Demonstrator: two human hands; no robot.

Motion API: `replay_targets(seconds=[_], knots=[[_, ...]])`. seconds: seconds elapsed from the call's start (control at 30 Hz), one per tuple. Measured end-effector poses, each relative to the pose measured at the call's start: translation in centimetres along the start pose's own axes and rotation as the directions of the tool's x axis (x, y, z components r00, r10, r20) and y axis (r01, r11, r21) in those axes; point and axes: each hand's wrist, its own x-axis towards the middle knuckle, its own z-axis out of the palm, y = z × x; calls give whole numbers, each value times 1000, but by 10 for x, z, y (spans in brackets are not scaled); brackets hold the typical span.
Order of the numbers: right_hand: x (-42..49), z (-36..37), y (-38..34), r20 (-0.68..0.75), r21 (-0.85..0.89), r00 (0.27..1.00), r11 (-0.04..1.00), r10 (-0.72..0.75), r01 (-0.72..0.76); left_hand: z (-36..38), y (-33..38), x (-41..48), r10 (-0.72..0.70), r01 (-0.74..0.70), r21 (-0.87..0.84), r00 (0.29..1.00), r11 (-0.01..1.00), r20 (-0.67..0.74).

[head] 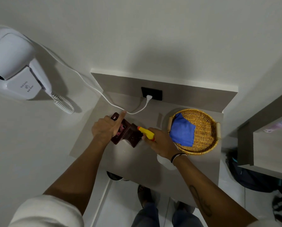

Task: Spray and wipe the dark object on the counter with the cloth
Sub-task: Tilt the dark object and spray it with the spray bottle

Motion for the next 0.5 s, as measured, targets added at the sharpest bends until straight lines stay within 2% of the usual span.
replay_targets(seconds=[0.07, 0.17, 0.3, 0.4, 0.5], knots=[[0, -1, 1, -4, -13, 1000, 1000, -1, 1, 3, 5, -1, -7, 7, -6, 1000, 1000, -23], [1, -3, 1, -1, -48, 1000, 999, -3, 3, 11, 11, -3, -18, 14, -133, 999, 991, -30], [1, -6, 1, -2, -47, 1000, 999, 1, -1, 11, 14, -2, -8, 24, -290, 998, 957, 57], [1, -7, -1, -1, -60, 1000, 998, 16, -16, 4, 11, 2, 23, 25, -309, 988, 951, 152], [1, -5, -4, 8, -71, 1000, 997, 28, -28, 4, 7, 4, 75, -14, -338, 983, 941, 167]])
